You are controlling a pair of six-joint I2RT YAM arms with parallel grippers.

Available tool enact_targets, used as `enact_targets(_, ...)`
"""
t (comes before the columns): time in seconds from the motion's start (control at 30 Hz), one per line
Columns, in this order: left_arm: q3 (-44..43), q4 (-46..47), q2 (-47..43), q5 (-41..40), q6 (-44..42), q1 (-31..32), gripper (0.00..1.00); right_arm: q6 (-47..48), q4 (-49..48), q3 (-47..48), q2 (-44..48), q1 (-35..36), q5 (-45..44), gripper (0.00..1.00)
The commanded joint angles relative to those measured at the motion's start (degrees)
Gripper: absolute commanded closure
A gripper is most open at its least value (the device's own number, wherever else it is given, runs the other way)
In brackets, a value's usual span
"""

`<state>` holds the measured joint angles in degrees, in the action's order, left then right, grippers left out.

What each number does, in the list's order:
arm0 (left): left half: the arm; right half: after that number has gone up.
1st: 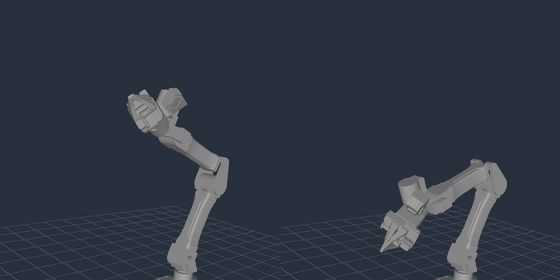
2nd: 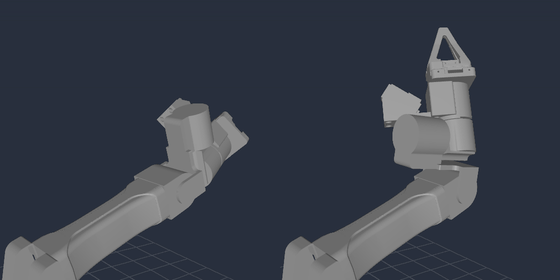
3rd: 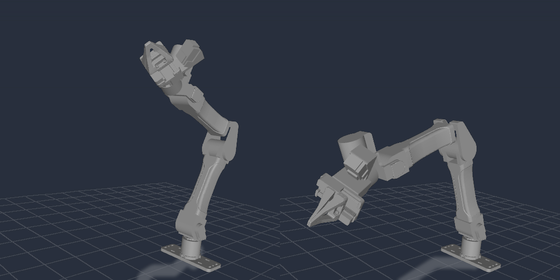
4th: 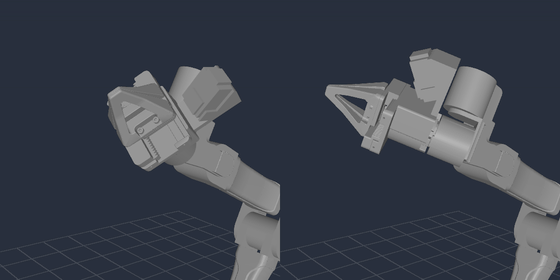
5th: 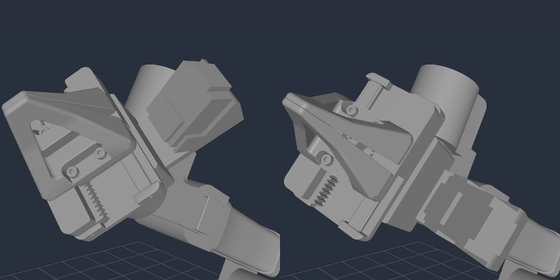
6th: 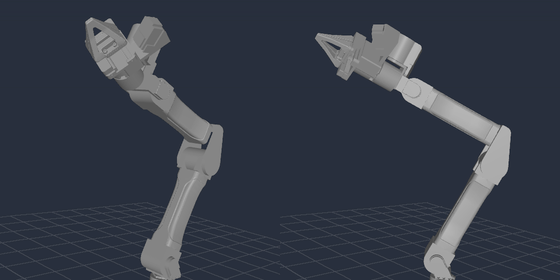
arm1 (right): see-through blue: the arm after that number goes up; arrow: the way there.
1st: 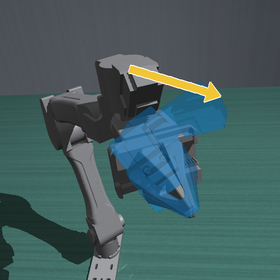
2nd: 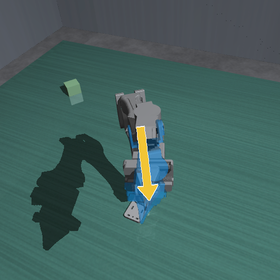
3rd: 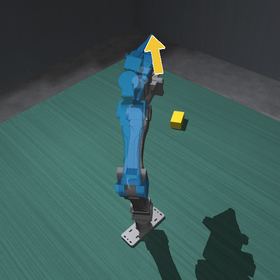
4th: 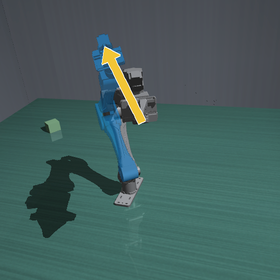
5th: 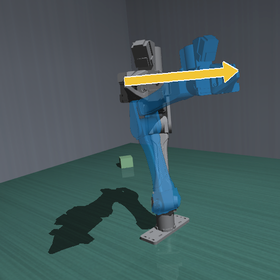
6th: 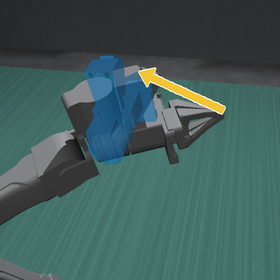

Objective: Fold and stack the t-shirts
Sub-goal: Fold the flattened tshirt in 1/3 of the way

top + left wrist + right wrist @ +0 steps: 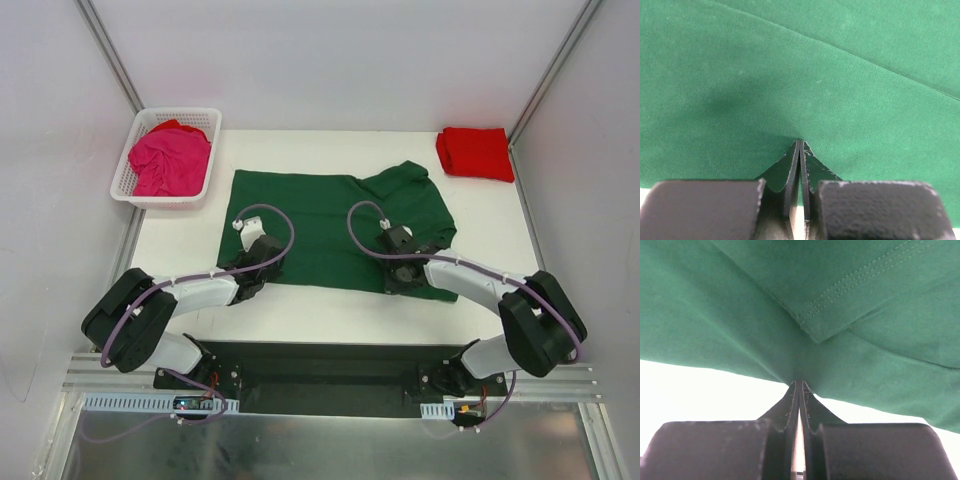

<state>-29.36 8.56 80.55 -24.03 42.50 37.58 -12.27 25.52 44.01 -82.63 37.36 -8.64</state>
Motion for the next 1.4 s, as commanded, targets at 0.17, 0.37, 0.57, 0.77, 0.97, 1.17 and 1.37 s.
enact_targets(0.17, 1.77, -9.79, 2.06, 2.15, 0.3, 0.83, 1.0, 1.81, 3.75, 6.26, 4.59, 0.34, -6.03, 0.99)
enact_targets(0.37, 2.03, -10.05, 1.8, 1.62, 0.21, 0.83, 1.0, 2.7, -4.4, 3.03, -0.24, 0.34, -6.74, 0.99)
enact_targets(0.57, 2.29, -10.14, 1.62, 1.44, 0.21, 0.91, 1.0, 0.67, -8.29, 0.03, -2.71, 0.34, -6.12, 0.99)
enact_targets(0.77, 2.29, -10.14, 2.5, 1.36, 0.13, 0.83, 1.0, -1.61, -8.82, -3.57, -1.84, 0.95, -5.24, 0.99)
enact_targets(0.97, 2.38, -10.14, 3.47, 1.44, 1.18, 1.09, 1.0, -4.6, -10.05, -7.53, -1.04, 2.97, -5.33, 0.99)
enact_targets(1.17, 3.17, -9.96, 5.49, 1.27, 3.99, 2.67, 1.0, -7.94, -10.84, -9.47, -1.83, 6.05, -5.68, 0.99)
enact_targets(1.37, 5.1, -9.96, 6.54, 0.57, 7.24, 4.51, 1.0, -11.01, -9.53, -10.26, -2.01, 9.56, -7.0, 0.99)
